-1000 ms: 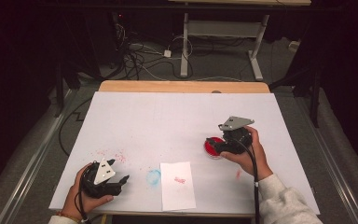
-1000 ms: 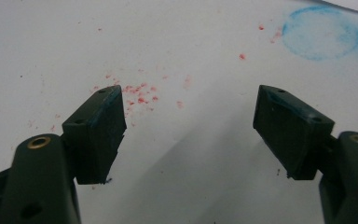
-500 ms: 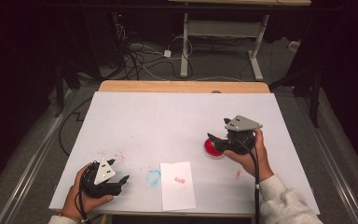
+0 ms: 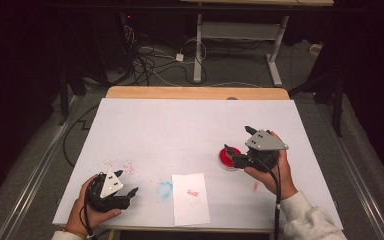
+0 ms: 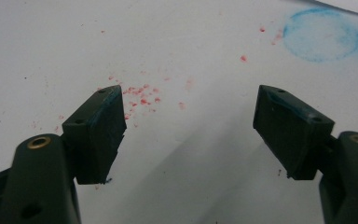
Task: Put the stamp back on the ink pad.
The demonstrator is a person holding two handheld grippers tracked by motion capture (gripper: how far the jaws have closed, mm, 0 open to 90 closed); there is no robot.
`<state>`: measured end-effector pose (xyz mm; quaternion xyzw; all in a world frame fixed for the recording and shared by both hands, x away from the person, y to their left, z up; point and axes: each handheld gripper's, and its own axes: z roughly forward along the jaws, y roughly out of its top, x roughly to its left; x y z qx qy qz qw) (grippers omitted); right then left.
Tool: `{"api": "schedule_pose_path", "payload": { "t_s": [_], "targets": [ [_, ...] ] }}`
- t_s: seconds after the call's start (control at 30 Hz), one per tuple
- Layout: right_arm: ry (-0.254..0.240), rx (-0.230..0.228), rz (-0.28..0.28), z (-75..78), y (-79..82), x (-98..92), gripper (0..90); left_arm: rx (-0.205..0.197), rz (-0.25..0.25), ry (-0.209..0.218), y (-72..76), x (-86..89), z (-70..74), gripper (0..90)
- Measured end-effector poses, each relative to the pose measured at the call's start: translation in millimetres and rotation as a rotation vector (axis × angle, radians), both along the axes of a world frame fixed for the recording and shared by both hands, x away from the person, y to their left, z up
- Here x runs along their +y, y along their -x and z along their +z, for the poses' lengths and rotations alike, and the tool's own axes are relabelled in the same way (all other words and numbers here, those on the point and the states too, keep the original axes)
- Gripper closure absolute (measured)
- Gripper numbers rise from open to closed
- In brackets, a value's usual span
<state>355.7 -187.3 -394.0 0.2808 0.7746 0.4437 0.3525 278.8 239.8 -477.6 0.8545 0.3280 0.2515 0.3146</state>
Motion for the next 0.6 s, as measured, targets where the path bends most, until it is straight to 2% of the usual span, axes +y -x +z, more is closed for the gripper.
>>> {"api": "schedule_pose_path", "payload": {
  "t_s": [0.23, 0.33, 0.6],
  "targets": [
    [0.004, -0.052, -0.009, 1.7, 12.0, -3.1, 16.2, 0.002, 0.000, -0.002, -0.2, -1.1, -0.1, 24.4],
    [-0.013, -0.054, 0.008, 2.8, 15.7, -6.3, 16.2, 0.003, 0.000, -0.002, -0.3, -1.1, -0.2, 24.4],
    [-0.004, -0.072, 0.013, 3.8, 24.8, -12.9, 16.3, 0.005, -0.001, -0.002, -0.3, -1.0, -0.3, 24.4]
  ]
}}
